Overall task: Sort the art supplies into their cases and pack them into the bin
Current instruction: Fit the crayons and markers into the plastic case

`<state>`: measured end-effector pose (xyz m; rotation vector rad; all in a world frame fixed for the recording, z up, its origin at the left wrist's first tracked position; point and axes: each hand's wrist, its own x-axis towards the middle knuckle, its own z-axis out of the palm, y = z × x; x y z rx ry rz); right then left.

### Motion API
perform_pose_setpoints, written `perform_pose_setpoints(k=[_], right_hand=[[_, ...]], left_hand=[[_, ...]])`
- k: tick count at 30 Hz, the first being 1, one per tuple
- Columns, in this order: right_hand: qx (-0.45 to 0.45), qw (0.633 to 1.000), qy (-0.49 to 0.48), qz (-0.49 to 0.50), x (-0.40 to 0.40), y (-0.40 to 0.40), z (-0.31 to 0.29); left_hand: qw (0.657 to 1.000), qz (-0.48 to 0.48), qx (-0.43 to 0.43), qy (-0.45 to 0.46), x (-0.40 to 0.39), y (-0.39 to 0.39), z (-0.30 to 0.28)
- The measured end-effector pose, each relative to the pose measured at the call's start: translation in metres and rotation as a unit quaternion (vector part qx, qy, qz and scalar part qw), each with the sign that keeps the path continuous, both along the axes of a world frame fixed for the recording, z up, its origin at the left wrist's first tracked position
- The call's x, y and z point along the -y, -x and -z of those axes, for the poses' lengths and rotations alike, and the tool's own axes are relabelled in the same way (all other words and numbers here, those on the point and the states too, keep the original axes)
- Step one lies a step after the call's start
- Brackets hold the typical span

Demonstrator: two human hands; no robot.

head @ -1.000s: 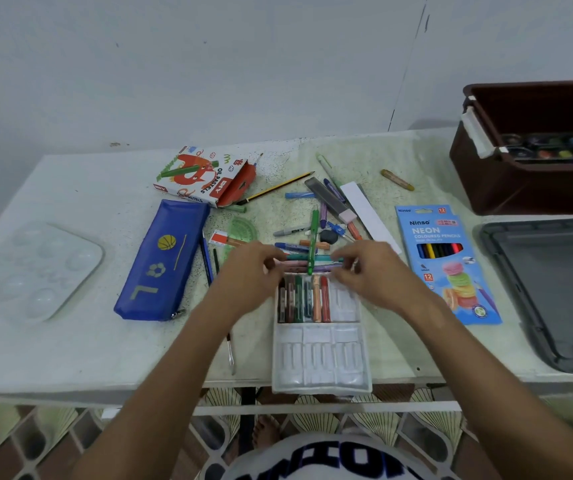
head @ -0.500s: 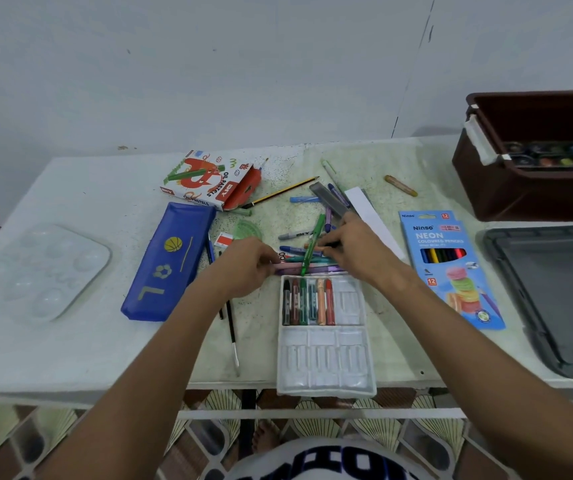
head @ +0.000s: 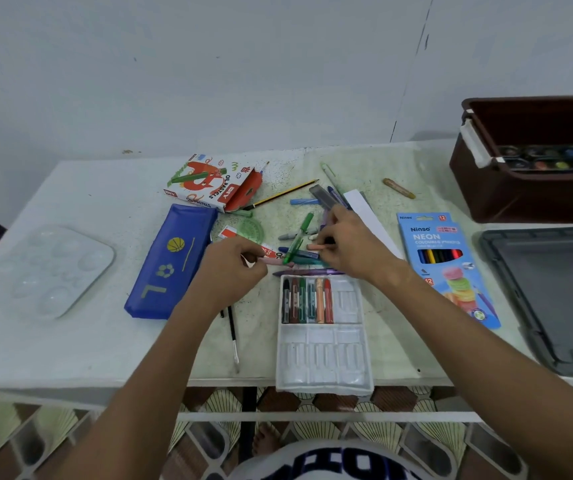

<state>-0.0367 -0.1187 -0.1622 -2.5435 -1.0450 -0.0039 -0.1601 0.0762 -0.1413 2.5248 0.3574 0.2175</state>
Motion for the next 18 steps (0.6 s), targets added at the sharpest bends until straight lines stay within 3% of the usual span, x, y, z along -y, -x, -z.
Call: perform_pose_setpoints(k=[6, 13, 18], right_hand=[[-0.13, 0.981, -0.123, 0.074, 0.023, 0.02, -0.014], [-0.277, 0.938, -0.157, 0.139, 0.055, 0.076, -0.018], [-0.263, 0.932, -0.152, 0.195, 0.056, 0.087, -0.01]], left_hand=[[0.996, -0.041, 0.063, 0.043, 0.018, 0.019, -0.016], [0.99, 0.029, 0.103, 0.088, 0.081, 0.043, 0.003], [0.988, 0.046, 0.139, 0.044, 0.102, 0.044, 0.021]])
